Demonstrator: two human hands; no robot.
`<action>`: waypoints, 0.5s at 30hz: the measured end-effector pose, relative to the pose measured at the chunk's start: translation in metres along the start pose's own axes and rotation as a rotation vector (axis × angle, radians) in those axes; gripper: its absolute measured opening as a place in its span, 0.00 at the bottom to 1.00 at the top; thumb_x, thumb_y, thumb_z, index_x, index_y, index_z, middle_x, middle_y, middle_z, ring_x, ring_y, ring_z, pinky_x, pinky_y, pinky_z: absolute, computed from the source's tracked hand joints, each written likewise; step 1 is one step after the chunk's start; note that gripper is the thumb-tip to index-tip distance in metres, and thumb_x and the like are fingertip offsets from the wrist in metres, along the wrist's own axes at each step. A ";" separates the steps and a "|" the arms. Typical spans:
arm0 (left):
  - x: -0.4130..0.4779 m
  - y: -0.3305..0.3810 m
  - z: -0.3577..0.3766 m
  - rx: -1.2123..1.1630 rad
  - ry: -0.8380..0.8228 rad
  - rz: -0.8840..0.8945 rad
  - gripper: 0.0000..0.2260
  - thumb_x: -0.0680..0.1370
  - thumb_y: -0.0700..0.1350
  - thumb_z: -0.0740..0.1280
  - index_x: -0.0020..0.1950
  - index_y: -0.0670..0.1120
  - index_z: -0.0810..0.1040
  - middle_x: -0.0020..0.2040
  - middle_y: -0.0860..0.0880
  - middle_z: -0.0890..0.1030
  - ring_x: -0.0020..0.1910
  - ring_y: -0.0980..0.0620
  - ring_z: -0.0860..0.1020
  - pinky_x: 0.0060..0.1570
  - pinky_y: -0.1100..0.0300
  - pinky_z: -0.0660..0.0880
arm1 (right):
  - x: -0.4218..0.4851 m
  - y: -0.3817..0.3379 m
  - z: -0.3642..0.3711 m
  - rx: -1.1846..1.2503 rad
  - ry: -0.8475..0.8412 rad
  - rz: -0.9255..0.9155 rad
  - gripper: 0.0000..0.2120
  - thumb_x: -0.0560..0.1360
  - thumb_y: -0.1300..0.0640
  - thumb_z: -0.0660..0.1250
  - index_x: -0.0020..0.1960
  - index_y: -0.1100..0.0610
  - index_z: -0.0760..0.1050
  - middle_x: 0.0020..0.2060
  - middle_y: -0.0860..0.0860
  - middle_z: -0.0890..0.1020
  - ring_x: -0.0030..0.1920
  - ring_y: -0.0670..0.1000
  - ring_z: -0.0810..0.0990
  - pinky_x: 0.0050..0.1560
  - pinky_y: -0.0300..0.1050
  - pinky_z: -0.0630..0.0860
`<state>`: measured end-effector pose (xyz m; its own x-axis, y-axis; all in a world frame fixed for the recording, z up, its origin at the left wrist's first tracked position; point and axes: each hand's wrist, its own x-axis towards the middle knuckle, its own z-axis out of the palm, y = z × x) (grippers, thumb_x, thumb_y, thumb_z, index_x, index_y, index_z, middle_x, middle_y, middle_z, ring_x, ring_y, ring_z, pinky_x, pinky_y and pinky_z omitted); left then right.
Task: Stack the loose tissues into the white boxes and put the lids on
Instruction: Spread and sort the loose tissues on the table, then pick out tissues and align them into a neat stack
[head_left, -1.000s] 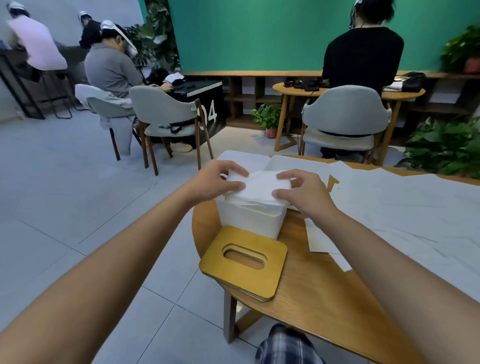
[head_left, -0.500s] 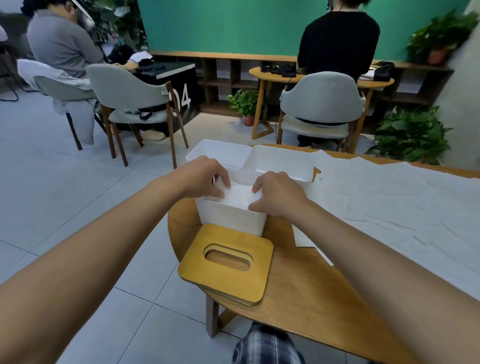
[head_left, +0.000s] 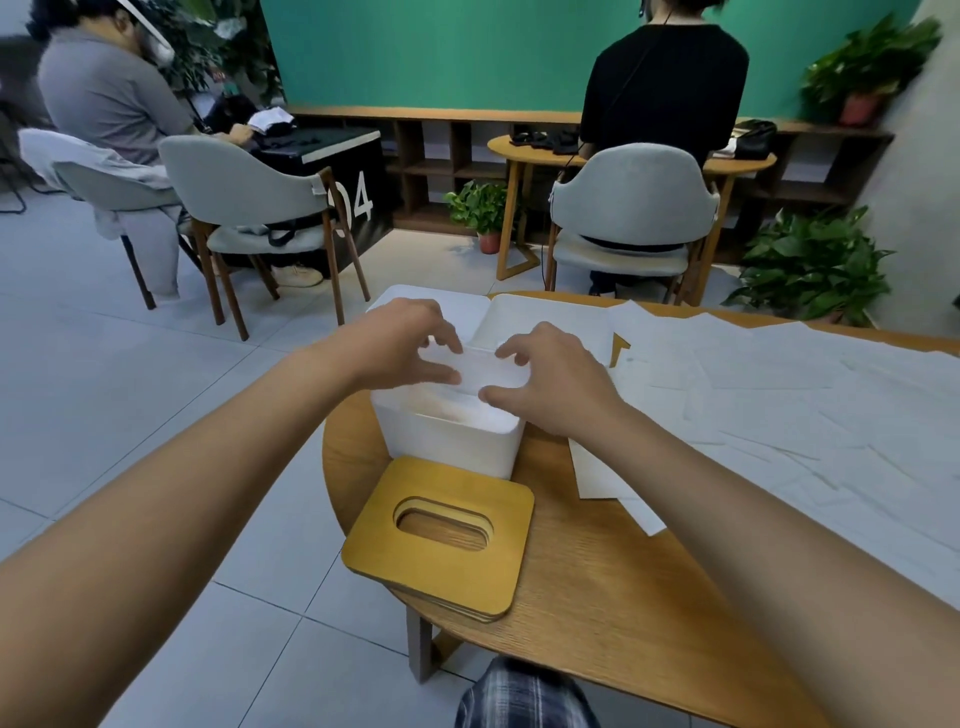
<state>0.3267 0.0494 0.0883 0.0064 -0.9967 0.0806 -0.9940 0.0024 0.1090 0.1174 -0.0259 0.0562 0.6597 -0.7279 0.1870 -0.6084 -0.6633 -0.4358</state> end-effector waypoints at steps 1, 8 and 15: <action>-0.001 0.006 -0.005 -0.026 0.023 0.013 0.21 0.76 0.59 0.76 0.66 0.53 0.82 0.62 0.51 0.79 0.55 0.53 0.78 0.55 0.55 0.77 | -0.005 0.004 -0.004 0.047 0.023 -0.015 0.28 0.74 0.39 0.75 0.70 0.48 0.77 0.63 0.48 0.76 0.61 0.51 0.76 0.50 0.47 0.74; 0.003 0.067 -0.024 -0.237 0.093 0.091 0.39 0.70 0.72 0.72 0.77 0.58 0.71 0.74 0.57 0.73 0.71 0.56 0.71 0.69 0.56 0.69 | -0.049 0.044 -0.051 0.198 0.062 -0.024 0.34 0.74 0.41 0.76 0.77 0.45 0.70 0.75 0.46 0.72 0.74 0.50 0.70 0.70 0.53 0.72; 0.040 0.162 0.010 -0.542 0.238 0.083 0.27 0.80 0.68 0.63 0.76 0.60 0.72 0.75 0.57 0.73 0.72 0.56 0.71 0.72 0.49 0.70 | -0.096 0.104 -0.102 0.159 0.047 0.084 0.35 0.76 0.42 0.75 0.79 0.45 0.66 0.79 0.46 0.68 0.77 0.51 0.67 0.74 0.51 0.67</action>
<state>0.1646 0.0092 0.0996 0.0178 -0.9460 0.3238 -0.7952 0.1829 0.5781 -0.0541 -0.0421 0.0825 0.5863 -0.7890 0.1834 -0.5805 -0.5672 -0.5843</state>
